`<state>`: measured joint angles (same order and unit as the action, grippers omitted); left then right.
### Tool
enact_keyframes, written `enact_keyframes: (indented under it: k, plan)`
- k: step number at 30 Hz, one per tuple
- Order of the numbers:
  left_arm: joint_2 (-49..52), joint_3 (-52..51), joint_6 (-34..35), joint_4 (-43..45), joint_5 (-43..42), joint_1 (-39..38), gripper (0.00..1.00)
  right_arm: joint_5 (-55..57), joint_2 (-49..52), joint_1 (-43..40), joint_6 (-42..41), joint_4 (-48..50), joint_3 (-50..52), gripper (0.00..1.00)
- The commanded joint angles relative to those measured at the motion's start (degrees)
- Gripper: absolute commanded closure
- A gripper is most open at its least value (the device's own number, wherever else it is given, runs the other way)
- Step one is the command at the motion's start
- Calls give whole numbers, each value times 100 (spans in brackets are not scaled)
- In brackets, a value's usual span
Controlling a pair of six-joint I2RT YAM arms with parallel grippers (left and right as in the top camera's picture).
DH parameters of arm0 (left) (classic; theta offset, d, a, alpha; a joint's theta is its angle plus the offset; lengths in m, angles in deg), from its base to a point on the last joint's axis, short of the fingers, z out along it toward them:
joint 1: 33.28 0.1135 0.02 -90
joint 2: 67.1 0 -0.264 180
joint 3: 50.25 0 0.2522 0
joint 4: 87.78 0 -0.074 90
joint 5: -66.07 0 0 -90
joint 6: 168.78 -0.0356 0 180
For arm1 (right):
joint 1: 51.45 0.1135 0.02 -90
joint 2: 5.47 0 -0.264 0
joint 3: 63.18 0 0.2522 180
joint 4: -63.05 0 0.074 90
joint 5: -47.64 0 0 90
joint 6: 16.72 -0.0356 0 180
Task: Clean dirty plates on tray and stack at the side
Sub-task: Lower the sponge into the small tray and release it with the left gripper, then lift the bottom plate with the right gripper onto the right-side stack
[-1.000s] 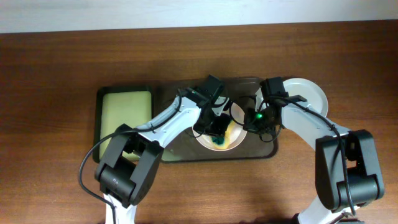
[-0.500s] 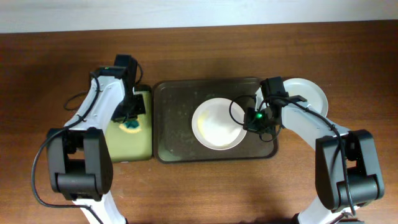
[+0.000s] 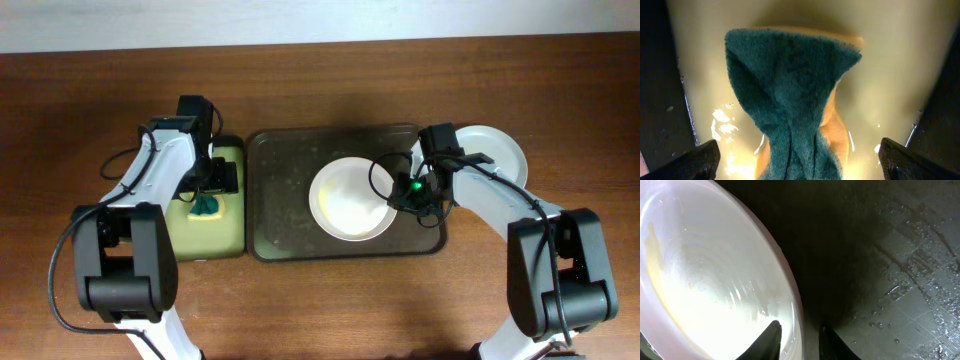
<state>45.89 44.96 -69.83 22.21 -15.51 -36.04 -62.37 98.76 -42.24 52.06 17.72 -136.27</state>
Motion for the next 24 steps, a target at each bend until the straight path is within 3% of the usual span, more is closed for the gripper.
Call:
enact_keyframes:
  k: [1, 5, 7, 10, 13, 18, 22, 24]
  plan:
    - [-223, 686, -98, -170, -356, 22, 0, 280, 52, 15, -26, 9, -35, 74]
    - [-651, 942, -92, -166, -931, 20, 0, 570, 52, 17, -26, 13, 44, 82]
    - [-651, 942, -92, -166, -931, 20, 0, 570, 52, 15, -24, 59, 55, 96]
    - [-651, 942, -92, -166, -931, 20, 0, 570, 33, 15, 0, 22, -192, 96]
    - [-651, 940, -92, -166, -931, 20, 0, 719, -66, 42, 446, -1016, -1257, 96]
    - [-651, 942, -92, -166, -931, 22, 0, 3501, -70, 935, 640, -3123, -3165, 96]
    - [-651, 942, -92, -166, -931, 20, 0, 5792, -70, 2522, 614, -3486, -3908, 96]
    - [-651, 942, -92, -164, -931, 20, 0, 7936, -68, 3777, 590, -3462, -3915, 96]
